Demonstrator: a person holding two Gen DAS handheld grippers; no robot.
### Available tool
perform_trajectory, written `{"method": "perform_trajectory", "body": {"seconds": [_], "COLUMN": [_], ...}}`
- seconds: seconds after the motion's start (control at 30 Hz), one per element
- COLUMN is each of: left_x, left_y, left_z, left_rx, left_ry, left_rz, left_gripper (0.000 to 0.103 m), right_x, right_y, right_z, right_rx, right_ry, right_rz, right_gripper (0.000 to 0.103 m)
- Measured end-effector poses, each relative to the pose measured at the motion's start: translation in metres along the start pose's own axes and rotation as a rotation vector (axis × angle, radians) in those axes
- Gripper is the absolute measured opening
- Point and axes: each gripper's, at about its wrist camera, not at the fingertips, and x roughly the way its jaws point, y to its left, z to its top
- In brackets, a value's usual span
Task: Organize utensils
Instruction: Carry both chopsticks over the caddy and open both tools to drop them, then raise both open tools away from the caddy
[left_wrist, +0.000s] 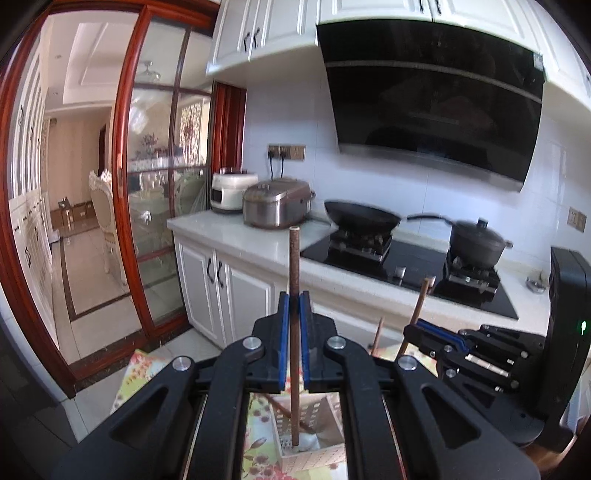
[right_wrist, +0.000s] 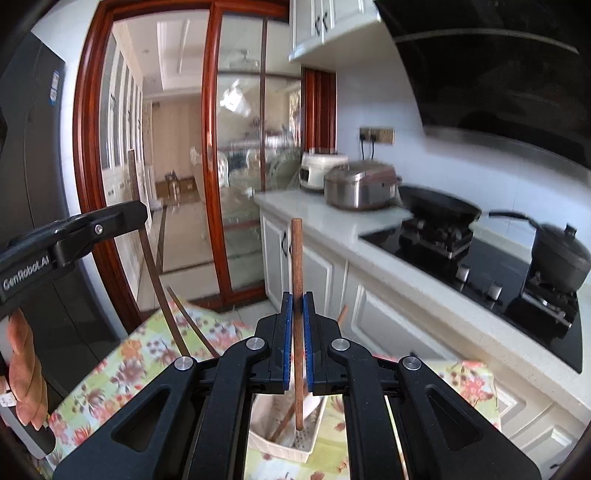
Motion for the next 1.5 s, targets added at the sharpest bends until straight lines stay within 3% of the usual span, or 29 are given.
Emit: {"method": "perform_trajectory", "body": {"seconds": [0.23,0.3,0.33,0.4,0.47,0.7,0.8,0.9,1.13,1.5], "left_x": [0.044,0.047,0.046,0.041,0.032,0.000,-0.020,-0.041,-0.083,-0.108], "left_y": [0.010,0.013,0.013,0.014,0.014,0.018,0.022,0.023,0.018,0.002], "left_z": [-0.041,-0.048,-0.051,-0.054,-0.057,-0.063,-0.070,-0.084,-0.133,-0.201], "left_rx": [-0.003,-0.003,0.002,0.020,0.035,0.015,-0.013,-0.037,-0.068,-0.090], "left_ry": [0.160,0.171,0.165,0.136,0.105,0.047,0.017,-0.001,-0.023,0.068], "left_rz": [0.046,0.057,0.067,0.096,0.119,0.161,0.190,0.223,0.257,0.210], "left_gripper": [0.006,0.019,0.025,0.046,0.052,0.065,0.081,0.089,0.098,0.098], "right_x": [0.039,0.048,0.050,0.053,0.050,0.020,0.002,-0.016,-0.061,-0.086], "right_y": [0.003,0.001,0.000,-0.003,-0.006,-0.017,-0.023,-0.028,-0.014,0.008], "right_z": [-0.022,-0.028,-0.029,-0.033,-0.036,-0.039,-0.046,-0.057,-0.107,-0.191], "right_rx": [-0.004,0.018,0.026,0.038,0.053,0.064,0.077,0.104,0.124,0.169], "right_ry": [0.132,0.152,0.158,0.158,0.145,0.077,0.057,0.036,-0.012,0.025], "right_rz": [-0.017,-0.012,-0.013,-0.014,-0.007,-0.018,-0.020,-0.012,-0.011,-0.018], "right_gripper": [0.007,0.010,0.012,0.018,0.040,0.041,0.041,0.041,0.041,0.040]}}
